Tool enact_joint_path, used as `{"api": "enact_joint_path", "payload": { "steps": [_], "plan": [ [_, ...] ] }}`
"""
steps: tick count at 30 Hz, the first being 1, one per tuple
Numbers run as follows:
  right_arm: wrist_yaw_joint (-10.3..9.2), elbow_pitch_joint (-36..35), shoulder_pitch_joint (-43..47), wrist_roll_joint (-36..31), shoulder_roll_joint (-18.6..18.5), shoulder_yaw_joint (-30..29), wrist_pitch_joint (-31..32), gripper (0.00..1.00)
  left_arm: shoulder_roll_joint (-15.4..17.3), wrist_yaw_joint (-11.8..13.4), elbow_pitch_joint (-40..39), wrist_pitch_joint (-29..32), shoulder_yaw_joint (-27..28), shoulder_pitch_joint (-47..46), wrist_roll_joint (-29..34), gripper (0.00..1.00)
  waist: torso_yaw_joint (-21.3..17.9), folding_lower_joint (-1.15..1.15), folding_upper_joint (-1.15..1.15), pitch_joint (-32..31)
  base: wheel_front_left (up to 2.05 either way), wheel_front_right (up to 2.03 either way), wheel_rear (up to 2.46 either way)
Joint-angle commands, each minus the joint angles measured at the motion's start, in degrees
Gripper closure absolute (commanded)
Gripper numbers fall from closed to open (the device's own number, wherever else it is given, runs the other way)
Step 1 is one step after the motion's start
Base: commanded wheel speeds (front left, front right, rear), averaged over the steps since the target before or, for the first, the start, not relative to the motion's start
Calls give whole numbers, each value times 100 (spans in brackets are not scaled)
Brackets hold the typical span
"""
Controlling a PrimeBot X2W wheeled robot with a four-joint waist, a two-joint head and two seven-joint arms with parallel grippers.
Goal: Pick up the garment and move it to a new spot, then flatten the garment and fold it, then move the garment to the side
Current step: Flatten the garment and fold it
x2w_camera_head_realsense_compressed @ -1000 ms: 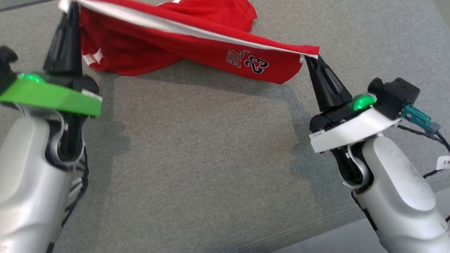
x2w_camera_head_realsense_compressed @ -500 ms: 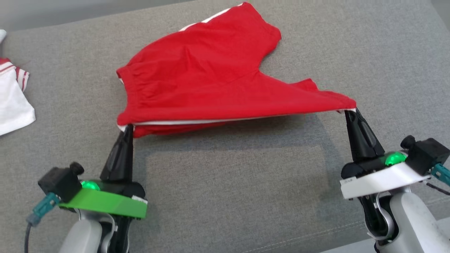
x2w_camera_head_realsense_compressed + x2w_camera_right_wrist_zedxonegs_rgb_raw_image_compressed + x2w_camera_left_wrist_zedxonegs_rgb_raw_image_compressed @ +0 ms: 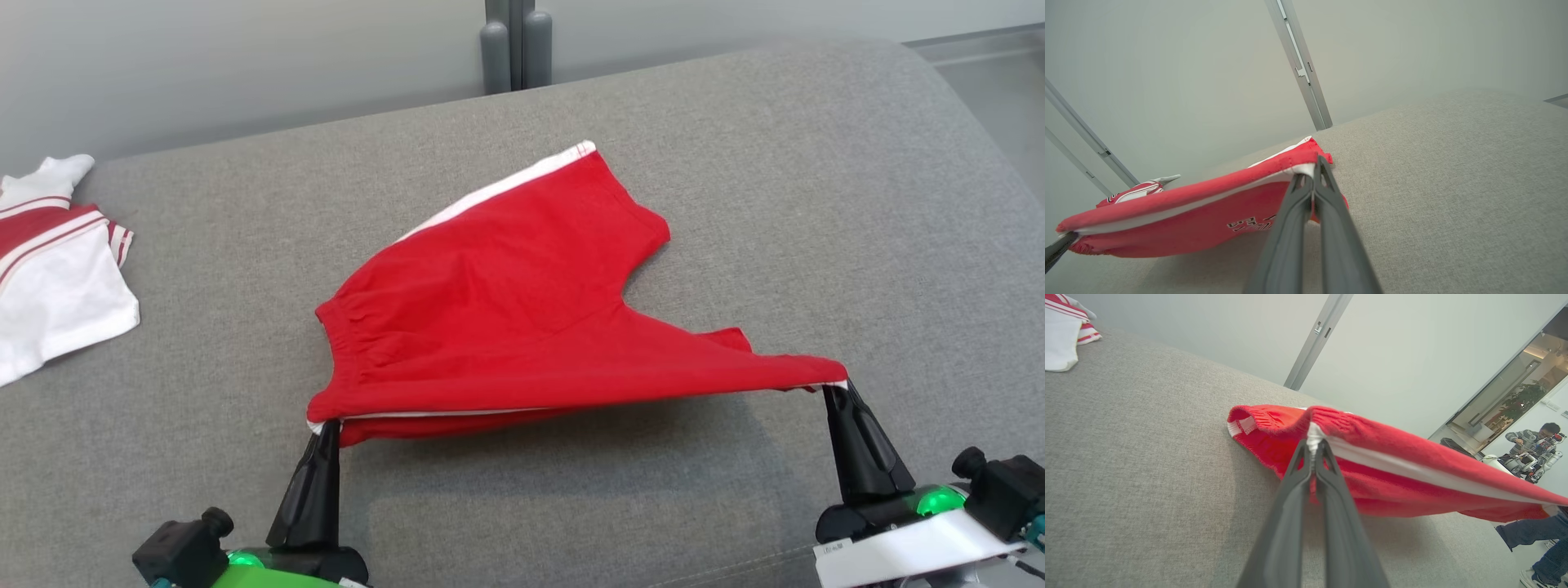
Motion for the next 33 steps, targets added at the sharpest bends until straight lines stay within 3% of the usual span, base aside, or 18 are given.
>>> {"api": "enact_joint_path", "payload": {
  "steps": [1,8,16,33],
  "plan": [
    [-10,-80,145,-34,4,-47,-15,100,-12,13,-90,-19,116,149,44,100,-28,0,0,-184,0,0,0],
    [-10,-484,514,-91,3,-85,-16,100,-130,14,-670,-20,482,540,103,100,-87,0,0,-376,0,0,0],
    [-10,-807,700,-156,2,-67,-16,100,-77,14,-982,-20,458,759,41,100,-69,0,0,-350,0,0,0],
    [-10,175,-114,62,-236,2,89,100,-227,14,193,-19,74,-58,-77,100,139,0,0,-329,0,0,0]
  ]
}}
